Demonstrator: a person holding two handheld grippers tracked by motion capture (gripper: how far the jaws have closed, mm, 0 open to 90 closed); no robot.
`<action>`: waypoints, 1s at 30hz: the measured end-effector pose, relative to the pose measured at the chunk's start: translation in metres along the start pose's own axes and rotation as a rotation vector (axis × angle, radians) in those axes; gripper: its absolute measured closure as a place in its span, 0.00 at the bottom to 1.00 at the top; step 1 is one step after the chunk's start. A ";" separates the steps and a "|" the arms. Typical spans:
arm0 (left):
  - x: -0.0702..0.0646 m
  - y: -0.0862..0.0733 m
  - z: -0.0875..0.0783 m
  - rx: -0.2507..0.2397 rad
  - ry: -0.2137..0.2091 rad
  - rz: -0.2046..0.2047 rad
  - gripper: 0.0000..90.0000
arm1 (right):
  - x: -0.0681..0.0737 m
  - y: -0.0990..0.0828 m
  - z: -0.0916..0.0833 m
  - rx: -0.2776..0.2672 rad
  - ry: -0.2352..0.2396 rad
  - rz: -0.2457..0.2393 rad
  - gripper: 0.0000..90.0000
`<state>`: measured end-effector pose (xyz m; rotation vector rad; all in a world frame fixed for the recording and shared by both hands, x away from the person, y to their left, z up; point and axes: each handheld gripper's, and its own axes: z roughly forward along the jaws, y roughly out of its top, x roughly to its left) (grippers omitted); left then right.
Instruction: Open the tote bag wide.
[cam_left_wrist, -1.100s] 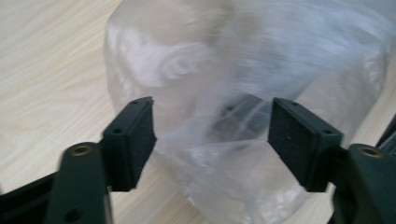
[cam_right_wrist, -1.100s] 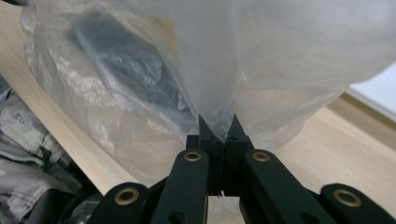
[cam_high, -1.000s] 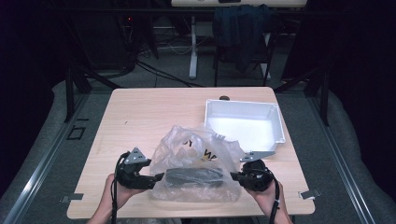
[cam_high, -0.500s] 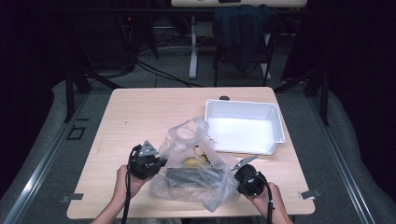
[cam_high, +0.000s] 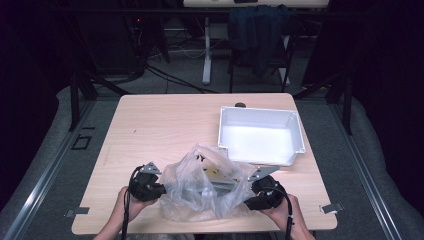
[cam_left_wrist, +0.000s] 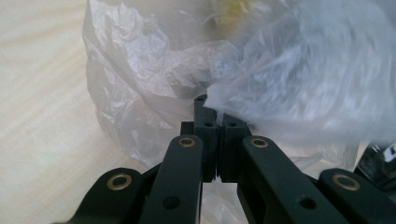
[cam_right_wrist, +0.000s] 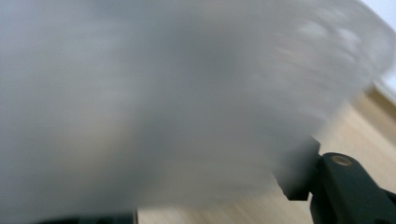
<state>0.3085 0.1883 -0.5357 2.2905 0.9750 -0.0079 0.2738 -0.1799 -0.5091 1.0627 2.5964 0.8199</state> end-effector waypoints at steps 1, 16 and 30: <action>0.000 -0.001 0.001 0.003 -0.003 -0.008 0.99 | 0.004 0.002 0.000 -0.011 -0.006 -0.021 0.60; 0.003 -0.002 -0.004 0.023 -0.054 0.012 0.94 | -0.001 -0.007 0.018 0.132 0.086 0.017 1.00; 0.000 -0.002 0.010 0.120 0.054 0.084 0.83 | -0.001 -0.001 0.039 0.220 -0.008 -0.033 0.99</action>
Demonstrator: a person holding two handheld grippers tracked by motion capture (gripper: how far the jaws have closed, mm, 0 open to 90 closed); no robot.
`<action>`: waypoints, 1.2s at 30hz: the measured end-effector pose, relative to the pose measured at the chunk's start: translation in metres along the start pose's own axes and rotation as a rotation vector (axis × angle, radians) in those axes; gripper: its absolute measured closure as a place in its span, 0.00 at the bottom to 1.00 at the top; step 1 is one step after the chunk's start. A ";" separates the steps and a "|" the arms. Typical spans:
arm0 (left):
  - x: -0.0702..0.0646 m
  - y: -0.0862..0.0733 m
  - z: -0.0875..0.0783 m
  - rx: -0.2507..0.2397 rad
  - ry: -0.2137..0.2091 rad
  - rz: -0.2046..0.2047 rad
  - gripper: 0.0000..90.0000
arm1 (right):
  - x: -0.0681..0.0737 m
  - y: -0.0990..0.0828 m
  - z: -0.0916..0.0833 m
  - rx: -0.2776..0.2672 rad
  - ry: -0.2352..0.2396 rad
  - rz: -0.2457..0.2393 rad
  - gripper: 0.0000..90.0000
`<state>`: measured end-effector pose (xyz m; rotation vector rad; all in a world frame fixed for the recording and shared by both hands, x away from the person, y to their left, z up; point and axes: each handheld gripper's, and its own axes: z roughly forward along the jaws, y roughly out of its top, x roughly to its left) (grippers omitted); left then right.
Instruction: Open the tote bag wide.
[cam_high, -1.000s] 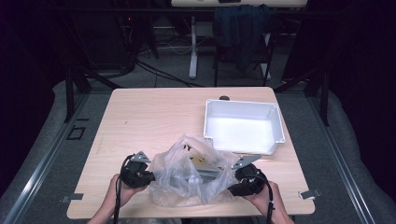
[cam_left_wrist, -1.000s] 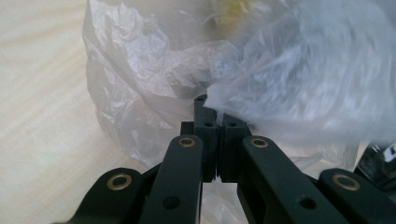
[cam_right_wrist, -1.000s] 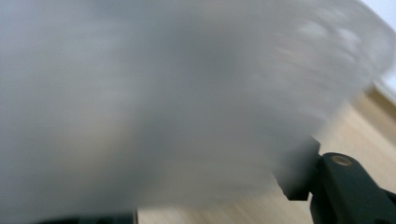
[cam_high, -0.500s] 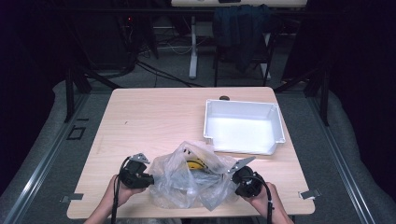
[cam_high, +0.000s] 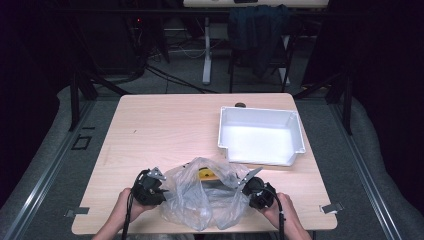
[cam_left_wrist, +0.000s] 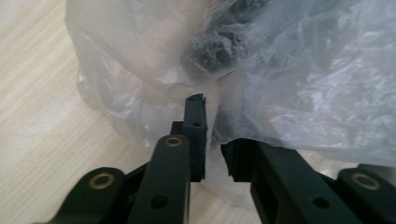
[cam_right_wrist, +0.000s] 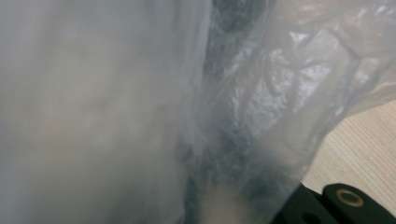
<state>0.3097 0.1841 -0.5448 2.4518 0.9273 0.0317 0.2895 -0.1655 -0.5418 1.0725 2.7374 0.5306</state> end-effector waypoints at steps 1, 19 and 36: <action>0.003 0.001 -0.001 0.018 -0.001 -0.016 0.76 | 0.000 0.001 0.001 0.005 -0.010 -0.003 0.99; -0.029 0.029 -0.061 -0.222 -0.046 -0.034 0.22 | -0.002 -0.004 -0.011 -0.036 -0.006 0.018 0.98; -0.006 0.013 -0.021 -0.142 0.072 -0.080 0.99 | -0.010 -0.010 -0.013 -0.051 -0.015 0.057 0.99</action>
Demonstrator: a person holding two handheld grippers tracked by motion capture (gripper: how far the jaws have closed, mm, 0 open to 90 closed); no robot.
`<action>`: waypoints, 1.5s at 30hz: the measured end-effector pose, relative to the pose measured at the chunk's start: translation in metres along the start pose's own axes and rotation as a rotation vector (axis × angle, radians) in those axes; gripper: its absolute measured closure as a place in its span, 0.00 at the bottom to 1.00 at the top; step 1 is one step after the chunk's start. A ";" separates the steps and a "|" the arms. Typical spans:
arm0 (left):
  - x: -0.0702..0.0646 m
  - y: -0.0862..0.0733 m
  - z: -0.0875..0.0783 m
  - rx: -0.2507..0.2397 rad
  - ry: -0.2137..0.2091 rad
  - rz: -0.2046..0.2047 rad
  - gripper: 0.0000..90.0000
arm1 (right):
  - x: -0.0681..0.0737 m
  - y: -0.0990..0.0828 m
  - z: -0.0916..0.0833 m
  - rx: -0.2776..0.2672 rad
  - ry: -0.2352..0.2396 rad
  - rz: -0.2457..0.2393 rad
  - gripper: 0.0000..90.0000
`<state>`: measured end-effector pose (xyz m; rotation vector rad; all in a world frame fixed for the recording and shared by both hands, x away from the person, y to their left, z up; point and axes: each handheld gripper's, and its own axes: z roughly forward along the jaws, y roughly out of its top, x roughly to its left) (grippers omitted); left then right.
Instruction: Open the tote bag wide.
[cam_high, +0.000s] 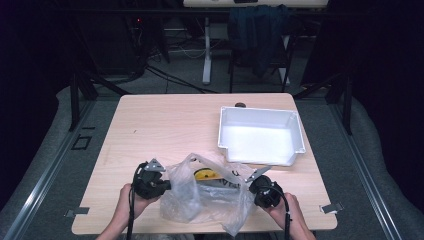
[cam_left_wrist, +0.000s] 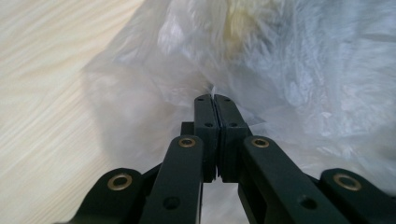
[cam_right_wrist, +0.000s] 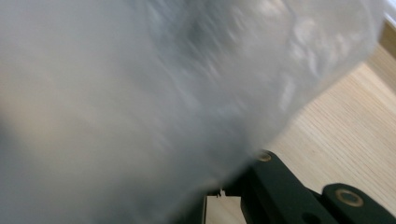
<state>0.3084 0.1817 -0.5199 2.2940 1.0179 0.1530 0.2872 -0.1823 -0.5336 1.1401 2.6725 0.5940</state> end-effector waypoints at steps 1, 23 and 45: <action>0.004 -0.003 0.002 0.011 -0.007 -0.012 0.99 | -0.004 -0.001 0.000 0.021 -0.008 0.016 0.92; 0.001 0.004 0.011 -0.014 -0.036 -0.020 0.99 | -0.046 0.002 -0.112 -0.385 0.073 0.257 0.24; -0.001 0.012 0.031 -0.001 -0.019 0.010 0.99 | -0.013 0.027 -0.007 -0.036 -0.008 0.139 1.00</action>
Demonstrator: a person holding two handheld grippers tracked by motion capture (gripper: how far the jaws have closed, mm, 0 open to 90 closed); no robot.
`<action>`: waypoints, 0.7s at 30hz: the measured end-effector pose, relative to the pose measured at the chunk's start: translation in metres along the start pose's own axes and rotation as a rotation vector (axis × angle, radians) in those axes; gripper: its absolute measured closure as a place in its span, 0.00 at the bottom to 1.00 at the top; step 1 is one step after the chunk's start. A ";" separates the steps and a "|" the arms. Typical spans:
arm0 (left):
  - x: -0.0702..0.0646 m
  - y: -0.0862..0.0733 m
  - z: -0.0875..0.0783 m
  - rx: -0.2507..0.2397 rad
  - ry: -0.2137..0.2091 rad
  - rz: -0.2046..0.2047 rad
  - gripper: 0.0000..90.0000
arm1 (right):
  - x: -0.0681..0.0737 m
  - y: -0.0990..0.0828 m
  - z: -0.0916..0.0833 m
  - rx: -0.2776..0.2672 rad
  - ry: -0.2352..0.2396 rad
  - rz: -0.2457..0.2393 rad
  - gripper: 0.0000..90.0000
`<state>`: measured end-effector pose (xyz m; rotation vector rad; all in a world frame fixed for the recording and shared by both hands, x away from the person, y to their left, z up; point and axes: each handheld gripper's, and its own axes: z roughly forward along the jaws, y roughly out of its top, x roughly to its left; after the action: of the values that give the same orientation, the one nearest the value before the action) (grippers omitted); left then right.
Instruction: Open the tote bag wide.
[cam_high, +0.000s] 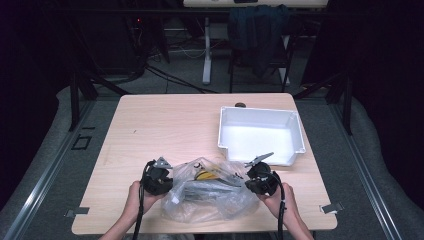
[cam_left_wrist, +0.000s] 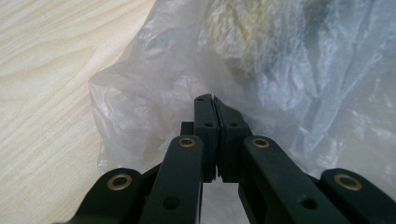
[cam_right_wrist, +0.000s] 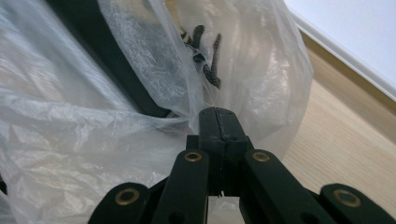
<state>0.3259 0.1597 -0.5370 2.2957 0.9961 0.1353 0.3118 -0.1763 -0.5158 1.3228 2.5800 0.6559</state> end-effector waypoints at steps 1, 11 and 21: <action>0.001 0.000 0.001 0.001 -0.001 0.006 0.99 | -0.001 -0.001 0.002 0.003 -0.013 0.005 1.00; 0.001 0.010 0.026 0.026 -0.005 0.033 0.98 | -0.012 -0.014 0.011 0.125 -0.135 0.021 1.00; 0.019 0.016 -0.011 0.032 -0.021 0.012 0.48 | -0.014 -0.020 0.004 0.109 -0.142 0.015 1.00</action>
<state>0.3457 0.1705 -0.5220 2.3274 0.9800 0.1007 0.3066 -0.1965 -0.5288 1.3680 2.5252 0.4121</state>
